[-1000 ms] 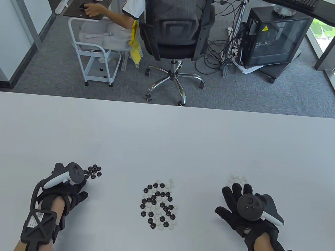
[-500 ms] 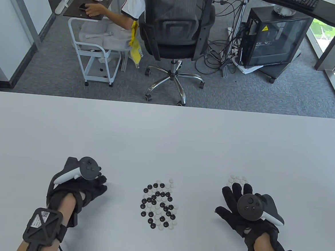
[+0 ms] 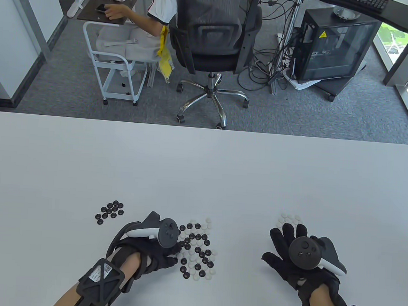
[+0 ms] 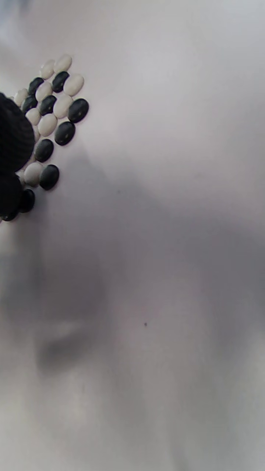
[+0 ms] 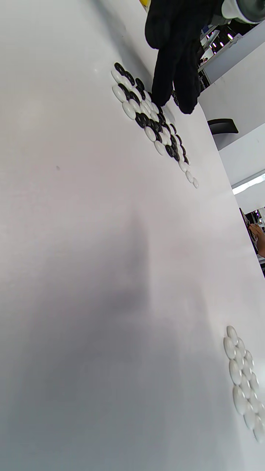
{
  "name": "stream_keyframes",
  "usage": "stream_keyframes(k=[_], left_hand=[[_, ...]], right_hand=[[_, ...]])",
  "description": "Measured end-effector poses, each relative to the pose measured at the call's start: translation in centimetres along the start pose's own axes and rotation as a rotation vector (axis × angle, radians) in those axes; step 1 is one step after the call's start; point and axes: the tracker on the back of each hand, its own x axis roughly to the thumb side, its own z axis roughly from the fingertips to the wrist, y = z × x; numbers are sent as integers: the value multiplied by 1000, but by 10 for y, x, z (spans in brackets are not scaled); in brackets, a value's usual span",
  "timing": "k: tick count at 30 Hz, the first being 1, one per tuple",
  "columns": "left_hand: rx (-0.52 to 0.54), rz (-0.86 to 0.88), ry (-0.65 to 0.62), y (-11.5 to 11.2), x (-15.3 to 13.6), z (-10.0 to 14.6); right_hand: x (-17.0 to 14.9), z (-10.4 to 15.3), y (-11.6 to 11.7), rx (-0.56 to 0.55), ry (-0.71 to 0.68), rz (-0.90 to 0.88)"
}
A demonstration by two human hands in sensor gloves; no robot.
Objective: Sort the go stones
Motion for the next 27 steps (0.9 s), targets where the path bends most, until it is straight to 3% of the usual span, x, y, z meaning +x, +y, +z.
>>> stream_keyframes(k=[3,9,15,27], left_hand=[[18,23,48,-6,-20,15],[36,162,218,-28,-92,50],[70,313,347,-36,-144,61],[78,336,437,-26,-165,41]], right_hand=[[0,1,-1,-9,-3,1],[0,1,0,-2,2,3],[0,0,1,10,7,4],[0,-1,1,8,11,1]])
